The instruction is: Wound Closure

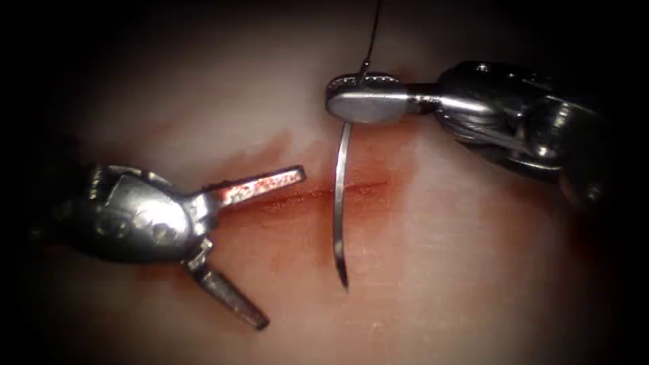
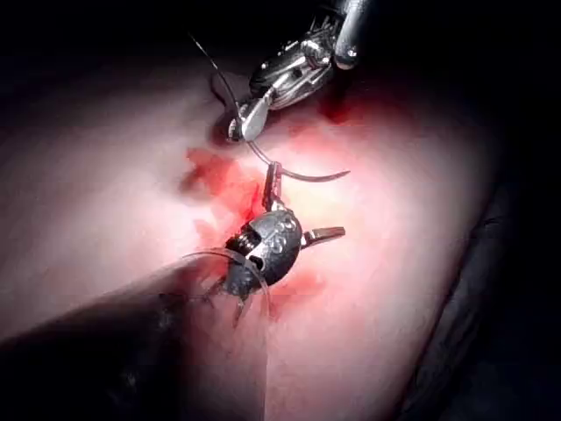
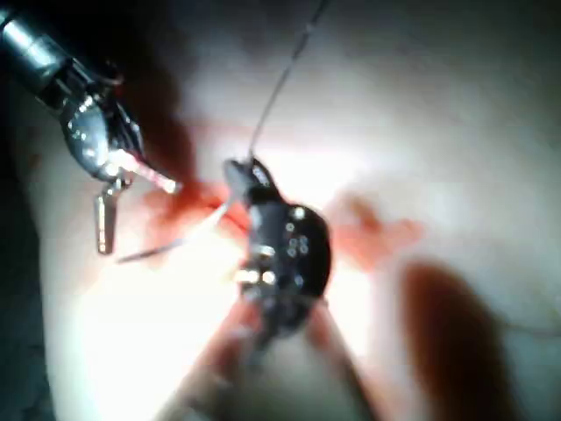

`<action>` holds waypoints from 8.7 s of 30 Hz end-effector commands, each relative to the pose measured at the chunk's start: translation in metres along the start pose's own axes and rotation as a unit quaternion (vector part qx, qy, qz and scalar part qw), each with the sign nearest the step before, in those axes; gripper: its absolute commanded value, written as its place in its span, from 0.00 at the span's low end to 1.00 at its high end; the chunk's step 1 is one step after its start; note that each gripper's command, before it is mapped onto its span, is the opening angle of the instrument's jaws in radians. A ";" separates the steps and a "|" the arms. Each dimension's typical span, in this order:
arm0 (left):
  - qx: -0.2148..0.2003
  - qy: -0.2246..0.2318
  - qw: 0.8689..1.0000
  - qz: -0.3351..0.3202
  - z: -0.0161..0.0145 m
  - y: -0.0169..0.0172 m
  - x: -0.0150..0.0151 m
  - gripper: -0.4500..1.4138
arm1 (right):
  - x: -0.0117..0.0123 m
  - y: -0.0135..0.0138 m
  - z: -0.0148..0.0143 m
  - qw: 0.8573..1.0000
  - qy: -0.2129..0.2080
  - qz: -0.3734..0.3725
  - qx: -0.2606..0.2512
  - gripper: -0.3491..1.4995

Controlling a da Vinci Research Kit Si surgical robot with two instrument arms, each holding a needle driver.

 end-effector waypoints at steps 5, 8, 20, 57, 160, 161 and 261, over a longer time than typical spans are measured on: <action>0.001 -0.001 1.000 0.008 0.0011 0.0002 -0.0006 0.80 | -0.0005 -0.0004 0.0008 1.000 0.001 0.014 0.002 0.00; 0.002 0.001 1.000 0.011 0.0010 0.0001 -0.0002 0.77 | -0.0006 -0.0004 0.0009 1.000 -0.004 0.014 -0.001 0.00; -0.002 0.021 0.999 0.050 0.0020 0.0005 0.0018 0.64 | -0.0010 -0.0002 0.0013 1.000 -0.009 0.012 -0.006 0.00; -0.017 0.025 0.997 0.068 0.0024 0.0015 0.0009 0.00 | -0.0010 -0.0008 0.0015 1.000 0.014 0.016 0.009 0.34; 0.022 -0.002 0.992 -0.125 -0.0062 0.0049 0.0018 0.66 | -0.0024 0.0000 0.0030 0.993 0.052 -0.087 0.058 0.00; 0.029 -0.008 0.989 -0.145 -0.0064 0.0052 0.0012 0.65 | -0.0023 0.0000 0.0031 0.993 0.051 -0.093 0.056 0.00; 0.046 -0.074 0.959 -0.269 -0.0005 0.0071 -0.0116 0.29 | -0.0019 0.0002 0.0115 0.680 -0.027 -0.727 0.091 0.00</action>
